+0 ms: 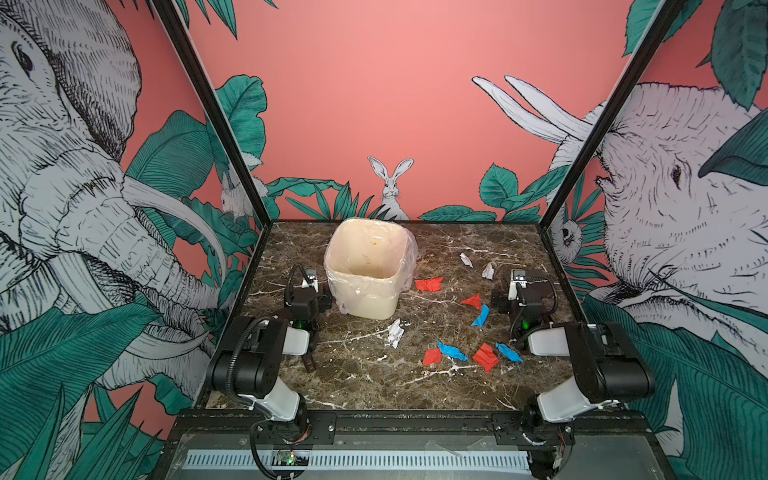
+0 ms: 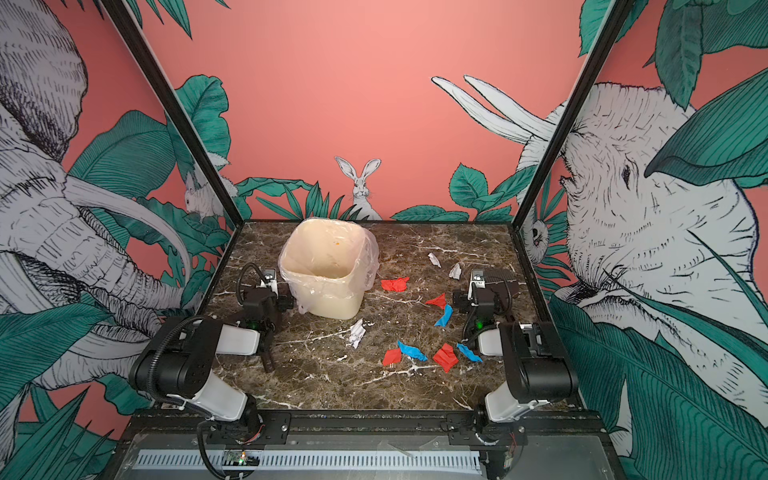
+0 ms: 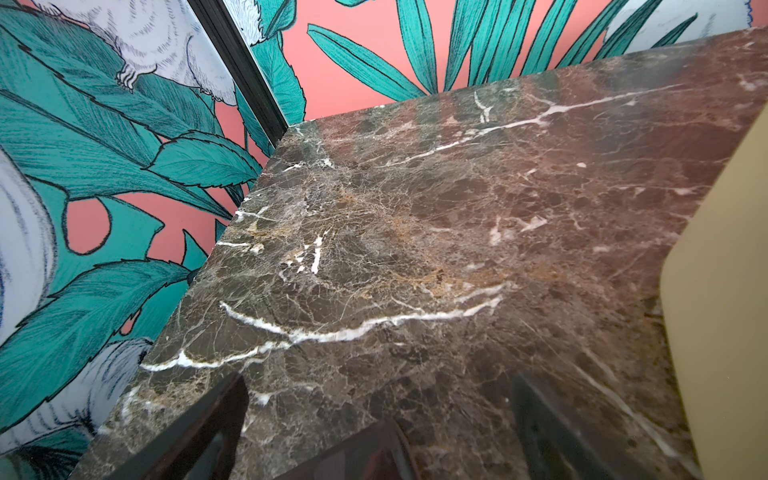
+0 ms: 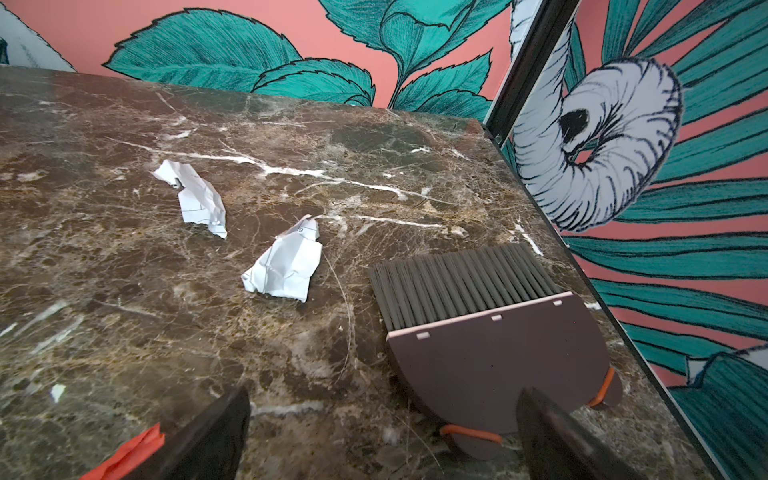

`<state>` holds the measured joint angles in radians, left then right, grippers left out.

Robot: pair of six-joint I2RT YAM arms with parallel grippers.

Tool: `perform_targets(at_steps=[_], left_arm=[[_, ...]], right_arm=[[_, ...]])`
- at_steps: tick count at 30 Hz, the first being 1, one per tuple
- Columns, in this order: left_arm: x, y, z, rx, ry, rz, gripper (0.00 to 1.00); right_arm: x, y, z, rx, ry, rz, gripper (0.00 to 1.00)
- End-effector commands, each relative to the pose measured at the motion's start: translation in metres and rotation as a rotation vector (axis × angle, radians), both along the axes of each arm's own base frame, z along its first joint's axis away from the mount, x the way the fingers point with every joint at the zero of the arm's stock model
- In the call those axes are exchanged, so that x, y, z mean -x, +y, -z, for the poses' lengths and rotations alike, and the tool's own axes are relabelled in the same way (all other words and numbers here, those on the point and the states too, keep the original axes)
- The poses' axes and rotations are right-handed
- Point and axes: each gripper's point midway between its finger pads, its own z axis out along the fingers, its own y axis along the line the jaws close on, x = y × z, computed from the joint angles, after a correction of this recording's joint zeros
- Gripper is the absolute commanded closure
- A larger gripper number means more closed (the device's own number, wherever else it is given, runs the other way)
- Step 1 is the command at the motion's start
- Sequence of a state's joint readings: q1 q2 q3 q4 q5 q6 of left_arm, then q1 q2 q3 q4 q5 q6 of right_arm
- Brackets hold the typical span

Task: Sweep away the paper scraps from the table

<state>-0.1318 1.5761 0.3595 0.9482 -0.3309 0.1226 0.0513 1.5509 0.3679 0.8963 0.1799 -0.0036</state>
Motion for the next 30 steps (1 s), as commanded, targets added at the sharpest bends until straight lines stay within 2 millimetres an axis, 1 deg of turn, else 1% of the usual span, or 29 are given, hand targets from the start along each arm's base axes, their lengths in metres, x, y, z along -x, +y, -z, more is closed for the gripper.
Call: perform_targets(at_steps=[1,3,4,5,7,9,12,15,18,20,21,23,26,28,30], left_arm=[[-0.003,0.006,-0.02,0.02,-0.057,-0.032,0.0],[-0.001,0.0,-0.022,0.019,-0.059,0.004,0.0],[-0.001,0.0,-0.026,0.009,-0.077,0.005,0.0],[-0.001,0.004,-0.034,-0.005,-0.084,-0.025,0.0],[0.002,0.011,-0.042,-0.011,-0.007,-0.069,0.0],[0.005,0.014,-0.053,-0.037,0.039,-0.085,0.0],[0.016,0.021,-0.07,-0.034,0.033,-0.121,0.0],[0.034,0.026,-0.083,0.015,0.05,-0.156,0.0],[0.054,0.031,-0.095,0.068,0.065,-0.197,0.01],[0.072,0.036,-0.099,0.104,0.104,-0.241,0.02],[0.078,0.035,-0.102,0.116,0.115,-0.243,0.03],[0.093,0.034,-0.107,0.146,0.135,-0.244,0.04],[0.112,0.033,-0.115,0.169,0.148,-0.237,0.05],[0.12,0.03,-0.117,0.182,0.168,-0.217,0.06],[0.127,0.027,-0.113,0.192,0.204,-0.204,0.07]], right_arm=[[-0.008,0.0,-0.019,-0.011,-0.035,0.0,0.01],[-0.009,0.002,-0.031,-0.003,-0.018,-0.007,0.01],[-0.009,0.001,-0.039,0.001,-0.014,0.001,0.01],[-0.007,0.0,-0.043,0.008,0.008,0.015,0.01],[-0.004,-0.002,-0.052,-0.002,0.025,0.038,0.01],[0.0,0.002,-0.058,-0.02,0.042,0.037,0.01],[0.006,0.017,-0.061,-0.044,0.087,0.002,0.01],[0.018,0.042,-0.066,-0.08,0.133,-0.072,0.01],[0.036,0.074,-0.073,-0.114,0.177,-0.166,0.01],[0.052,0.106,-0.078,-0.128,0.211,-0.281,0.01],[0.06,0.119,-0.078,-0.127,0.231,-0.329,0.01],[0.081,0.155,-0.081,-0.129,0.263,-0.462,0.01],[0.106,0.201,-0.08,-0.164,0.307,-0.623,0.01],[0.116,0.23,-0.081,-0.191,0.313,-0.724,0.01],[0.122,0.259,-0.082,-0.208,0.308,-0.819,0.02]])
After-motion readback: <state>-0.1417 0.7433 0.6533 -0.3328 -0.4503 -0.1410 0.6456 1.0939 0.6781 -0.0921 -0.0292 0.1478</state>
